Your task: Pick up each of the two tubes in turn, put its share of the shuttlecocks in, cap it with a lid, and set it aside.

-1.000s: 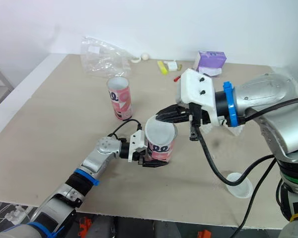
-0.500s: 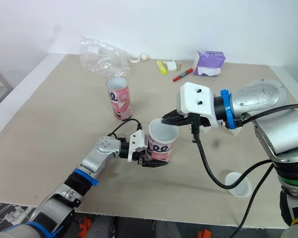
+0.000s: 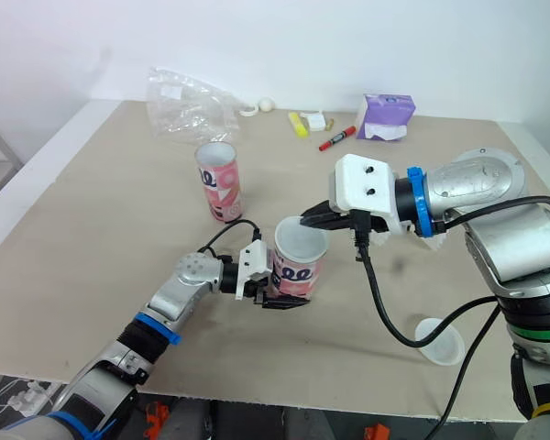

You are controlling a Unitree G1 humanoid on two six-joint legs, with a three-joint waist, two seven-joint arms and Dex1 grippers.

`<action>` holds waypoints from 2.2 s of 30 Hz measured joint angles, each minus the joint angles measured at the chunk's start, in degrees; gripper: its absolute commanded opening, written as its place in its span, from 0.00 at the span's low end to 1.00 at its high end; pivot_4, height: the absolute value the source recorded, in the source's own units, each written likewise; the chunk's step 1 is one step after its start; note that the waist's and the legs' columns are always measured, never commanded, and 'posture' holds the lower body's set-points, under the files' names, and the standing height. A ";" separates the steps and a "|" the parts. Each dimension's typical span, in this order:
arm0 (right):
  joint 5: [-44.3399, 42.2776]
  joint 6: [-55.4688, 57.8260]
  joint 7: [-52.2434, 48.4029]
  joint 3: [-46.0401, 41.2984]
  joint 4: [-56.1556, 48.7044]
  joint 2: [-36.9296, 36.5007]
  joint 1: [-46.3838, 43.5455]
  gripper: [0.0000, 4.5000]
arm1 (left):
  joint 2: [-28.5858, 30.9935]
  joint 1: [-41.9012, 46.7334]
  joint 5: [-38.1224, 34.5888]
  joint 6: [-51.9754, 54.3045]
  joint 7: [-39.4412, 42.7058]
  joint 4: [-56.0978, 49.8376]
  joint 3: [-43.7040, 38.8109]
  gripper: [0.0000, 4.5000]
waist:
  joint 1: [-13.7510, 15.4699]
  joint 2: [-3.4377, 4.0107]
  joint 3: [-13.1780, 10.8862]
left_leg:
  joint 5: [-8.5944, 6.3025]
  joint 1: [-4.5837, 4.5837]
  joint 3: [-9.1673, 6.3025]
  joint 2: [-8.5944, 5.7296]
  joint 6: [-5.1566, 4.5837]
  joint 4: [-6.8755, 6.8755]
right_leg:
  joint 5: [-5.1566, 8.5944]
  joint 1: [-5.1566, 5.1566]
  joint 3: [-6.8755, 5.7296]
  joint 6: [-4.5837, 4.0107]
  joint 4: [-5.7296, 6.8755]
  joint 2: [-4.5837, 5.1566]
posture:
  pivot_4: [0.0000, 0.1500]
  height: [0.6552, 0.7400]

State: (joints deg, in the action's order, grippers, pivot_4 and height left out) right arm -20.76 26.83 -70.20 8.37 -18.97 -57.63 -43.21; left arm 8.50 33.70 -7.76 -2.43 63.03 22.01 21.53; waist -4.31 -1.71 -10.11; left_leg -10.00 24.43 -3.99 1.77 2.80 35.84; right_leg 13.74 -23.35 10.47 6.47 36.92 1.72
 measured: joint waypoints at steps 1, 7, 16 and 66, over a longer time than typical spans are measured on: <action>0.11 0.00 -0.03 0.00 0.00 0.11 0.00 0.02 | 0.01 -0.01 0.00 0.03 -0.01 -0.03 0.00 0.75 | 0.00 0.00 0.00 | 0.00 0.00 0.00 0.00 0.00 0.00 | 0.00 0.00 0.00 0.00 0.00 0.00 | 1.00 1.00; 0.41 0.04 -0.46 0.00 -0.02 0.51 0.00 0.02 | 0.10 -0.09 0.00 0.06 -0.04 -0.20 0.00 0.75 | 0.00 0.00 0.00 | 0.00 0.00 0.00 0.00 0.00 0.00 | 0.00 0.00 0.00 0.00 0.00 0.00 | 1.00 1.00; 1.04 0.01 -0.75 0.01 -0.07 0.69 0.01 0.02 | 0.13 -0.09 0.00 0.08 -0.07 -0.22 0.01 0.75 | 0.00 0.00 0.00 | 0.00 0.00 0.00 0.00 0.00 -0.01 | 0.00 0.00 0.00 0.00 0.00 0.00 | 1.00 1.00; -3.67 8.48 3.18 -0.61 -5.42 1.54 5.14 0.01 | 0.15 0.03 0.01 0.03 -0.37 0.37 0.13 0.75 | -0.03 -0.11 0.10 | 0.00 -0.11 0.00 0.00 0.00 0.00 | 0.00 0.07 0.00 -0.01 0.00 0.00 | 1.00 1.00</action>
State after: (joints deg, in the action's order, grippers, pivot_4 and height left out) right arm -24.43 35.31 -67.02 7.76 -24.40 -56.09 -38.06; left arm 8.65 33.73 -7.74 -2.40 62.66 22.38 21.65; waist -4.34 -1.82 -10.02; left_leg -10.00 24.31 -3.99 1.78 2.80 35.84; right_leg 13.74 -23.28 10.47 6.47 36.92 1.72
